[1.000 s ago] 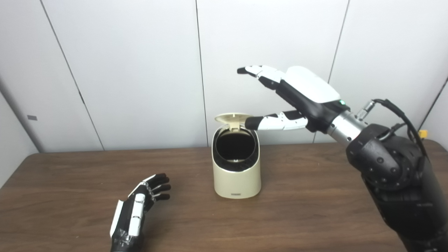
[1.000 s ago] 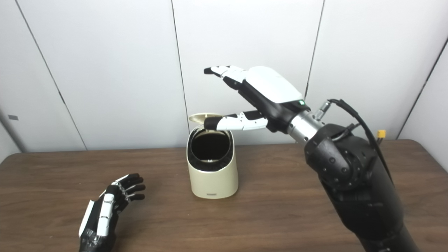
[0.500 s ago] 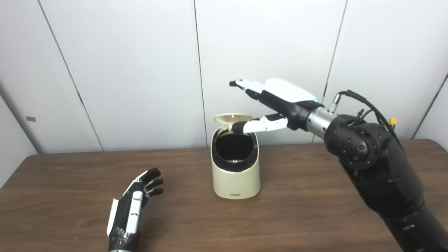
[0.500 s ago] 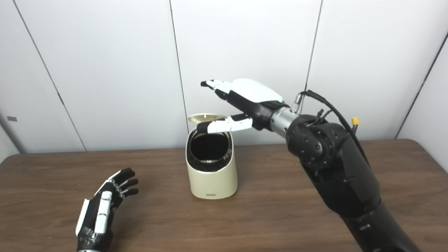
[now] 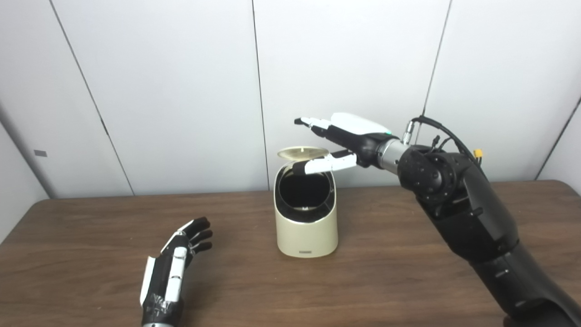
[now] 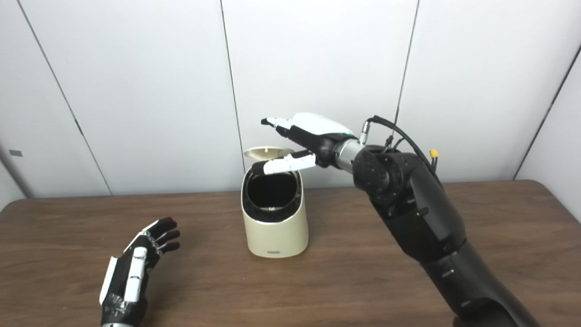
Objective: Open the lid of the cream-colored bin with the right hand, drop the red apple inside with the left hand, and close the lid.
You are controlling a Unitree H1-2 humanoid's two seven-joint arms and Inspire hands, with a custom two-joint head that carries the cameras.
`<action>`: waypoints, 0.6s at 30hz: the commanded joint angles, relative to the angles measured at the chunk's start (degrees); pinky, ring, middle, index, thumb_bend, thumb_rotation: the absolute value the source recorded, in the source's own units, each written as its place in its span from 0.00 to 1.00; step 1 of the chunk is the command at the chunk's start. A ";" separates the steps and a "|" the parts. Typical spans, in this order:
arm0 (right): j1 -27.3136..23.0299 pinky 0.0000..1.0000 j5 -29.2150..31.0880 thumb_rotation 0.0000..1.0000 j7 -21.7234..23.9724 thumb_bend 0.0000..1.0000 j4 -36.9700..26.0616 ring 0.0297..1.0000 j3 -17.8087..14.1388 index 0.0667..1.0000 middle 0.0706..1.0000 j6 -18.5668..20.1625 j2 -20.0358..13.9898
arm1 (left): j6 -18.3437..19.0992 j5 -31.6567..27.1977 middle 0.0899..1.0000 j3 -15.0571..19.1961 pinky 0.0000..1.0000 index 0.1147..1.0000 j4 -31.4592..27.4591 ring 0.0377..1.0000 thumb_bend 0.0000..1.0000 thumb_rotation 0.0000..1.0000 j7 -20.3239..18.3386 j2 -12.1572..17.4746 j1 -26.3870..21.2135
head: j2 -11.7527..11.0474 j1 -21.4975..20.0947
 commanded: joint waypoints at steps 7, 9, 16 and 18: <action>-2.49 0.87 -1.36 0.96 1.16 0.81 -5.42 1.00 1.07 0.93 0.94 1.47 -0.96 | -1.48 0.48 0.78 -0.94 0.72 0.76 -0.11 0.76 0.40 0.89 -0.40 -0.24 1.36 | 0.56 -0.10; -1.83 0.87 -1.72 0.97 1.50 0.84 -7.30 1.00 1.47 0.92 0.93 1.42 -1.32 | -1.53 0.40 0.77 -1.18 0.70 0.75 -0.52 0.76 0.39 0.88 -0.69 -0.20 1.48 | 0.64 -0.13; 0.15 0.95 -1.27 1.00 3.77 0.85 -13.92 0.99 1.66 0.92 0.92 1.09 -2.23 | -1.25 0.83 0.78 -1.60 0.69 0.75 -1.38 0.75 0.38 0.87 -0.40 -0.16 1.72 | 0.86 -0.07; 0.51 0.96 -1.22 1.00 4.35 0.85 -15.51 0.99 1.57 0.92 0.92 1.35 -2.25 | -0.96 0.75 0.77 -1.64 0.69 0.75 -1.71 0.75 0.38 0.87 -0.37 -0.18 1.77 | 0.95 -0.09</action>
